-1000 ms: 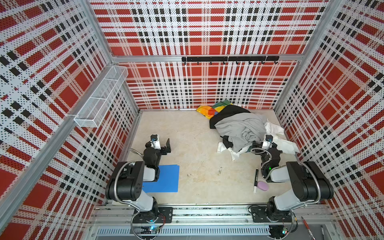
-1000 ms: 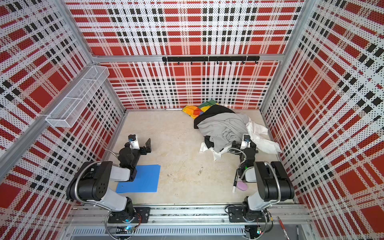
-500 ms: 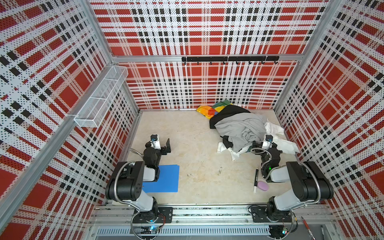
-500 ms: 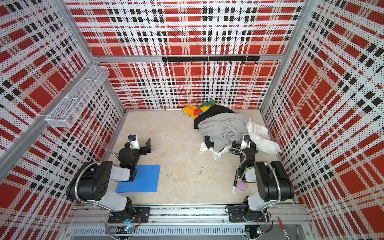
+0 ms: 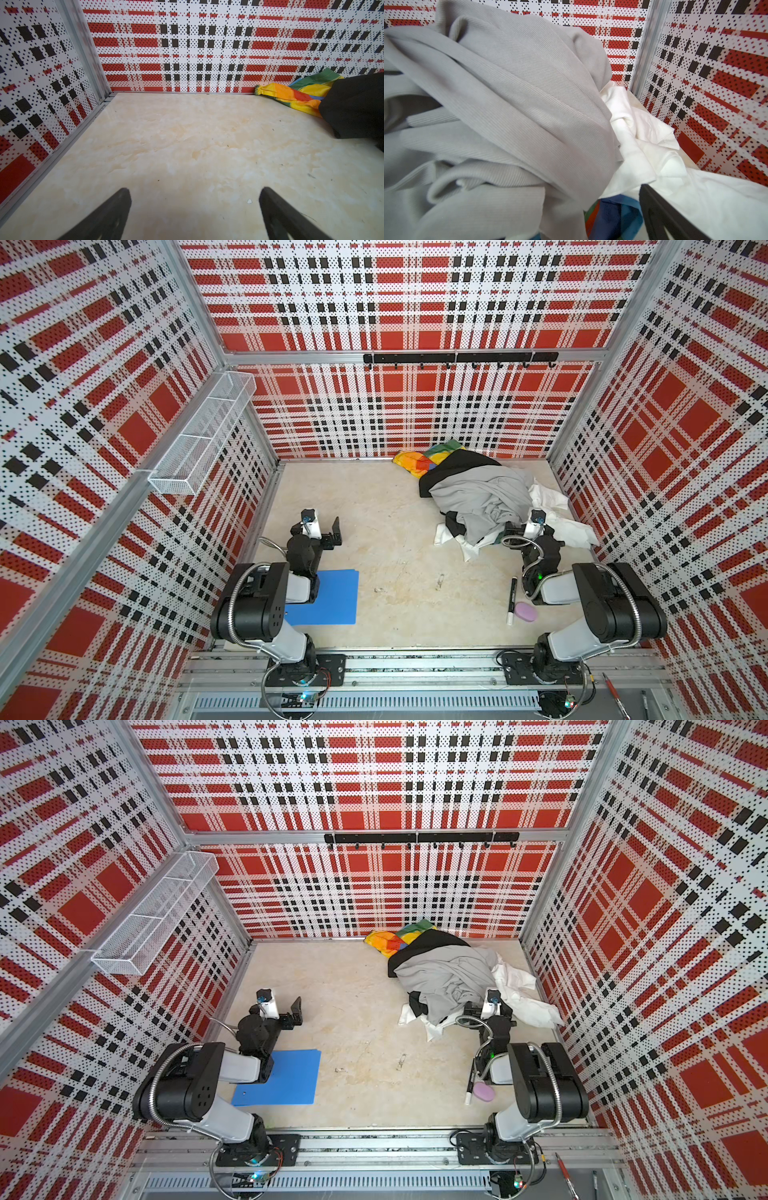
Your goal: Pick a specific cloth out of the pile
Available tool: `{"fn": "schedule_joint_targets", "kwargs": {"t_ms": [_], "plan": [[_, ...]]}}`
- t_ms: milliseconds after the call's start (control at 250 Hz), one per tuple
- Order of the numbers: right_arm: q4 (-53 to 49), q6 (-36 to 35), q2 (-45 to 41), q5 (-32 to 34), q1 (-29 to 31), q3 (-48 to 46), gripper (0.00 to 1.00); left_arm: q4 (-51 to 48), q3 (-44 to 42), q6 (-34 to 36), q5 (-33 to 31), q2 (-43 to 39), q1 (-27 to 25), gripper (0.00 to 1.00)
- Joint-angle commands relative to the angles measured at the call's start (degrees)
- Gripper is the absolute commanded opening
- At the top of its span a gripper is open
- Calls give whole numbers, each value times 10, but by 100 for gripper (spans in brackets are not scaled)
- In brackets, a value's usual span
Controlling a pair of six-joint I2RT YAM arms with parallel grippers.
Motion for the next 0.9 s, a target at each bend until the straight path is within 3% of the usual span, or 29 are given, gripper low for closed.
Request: {"fn": "schedule_joint_targets", "kwargs": {"t_ms": [0,292,388,472,548,708,896], "plan": [[31,-2,3,4,1,6,100,11,9,-6,7,3,4,99],[90,-4,-6,4,1,-28,100,34,-10,-2,6,-10,-1,99],[73,-13,-48,5,8,-36,100,30,-27,17,-49,-53,-29,99],[-66,-24,-139,59,43,-7,100,-75,-8,33,-114,-119,-71,99],[-205,0,-209,60,55,36,100,-185,27,17,-117,-178,-92,99],[-380,77,-293,50,67,113,100,-318,68,-91,-45,-274,-112,99],[-554,140,-303,70,93,227,100,-352,49,-227,40,-357,-161,99]]}}
